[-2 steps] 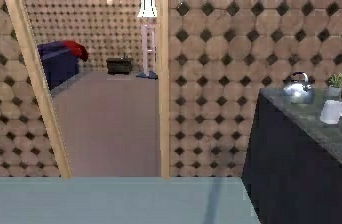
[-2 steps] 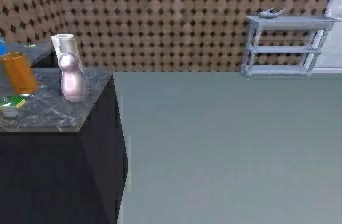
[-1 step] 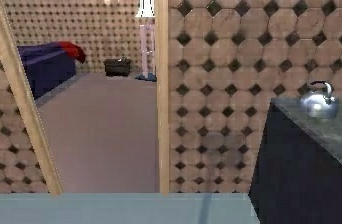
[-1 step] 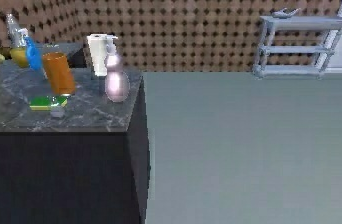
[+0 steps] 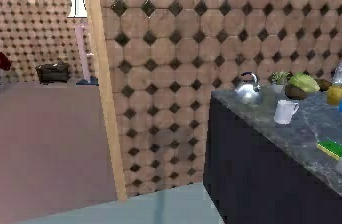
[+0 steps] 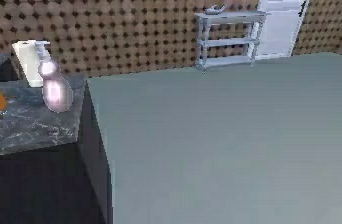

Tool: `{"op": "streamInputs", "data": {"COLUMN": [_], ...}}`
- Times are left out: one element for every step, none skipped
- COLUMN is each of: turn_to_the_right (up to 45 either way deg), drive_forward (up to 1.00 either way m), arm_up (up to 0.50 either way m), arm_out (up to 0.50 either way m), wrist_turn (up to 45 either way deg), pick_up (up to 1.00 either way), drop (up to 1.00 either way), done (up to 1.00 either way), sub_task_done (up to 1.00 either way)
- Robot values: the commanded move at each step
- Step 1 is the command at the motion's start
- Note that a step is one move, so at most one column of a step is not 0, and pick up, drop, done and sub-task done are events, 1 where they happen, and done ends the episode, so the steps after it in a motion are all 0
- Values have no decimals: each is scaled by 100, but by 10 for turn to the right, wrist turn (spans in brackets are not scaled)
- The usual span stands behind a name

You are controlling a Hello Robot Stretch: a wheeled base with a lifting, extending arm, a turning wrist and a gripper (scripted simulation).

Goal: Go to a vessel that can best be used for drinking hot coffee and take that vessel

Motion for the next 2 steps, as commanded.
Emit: {"op": "streamInputs", "data": {"turn_to_the_right": [0,-420], "drive_forward": [35,0], "arm_up": [0,0], "arm_out": [0,0], "wrist_turn": [0,0], "pick_up": [0,0], "drop": [0,0], "done": [0,0], "sub_task_done": [0,0]}}
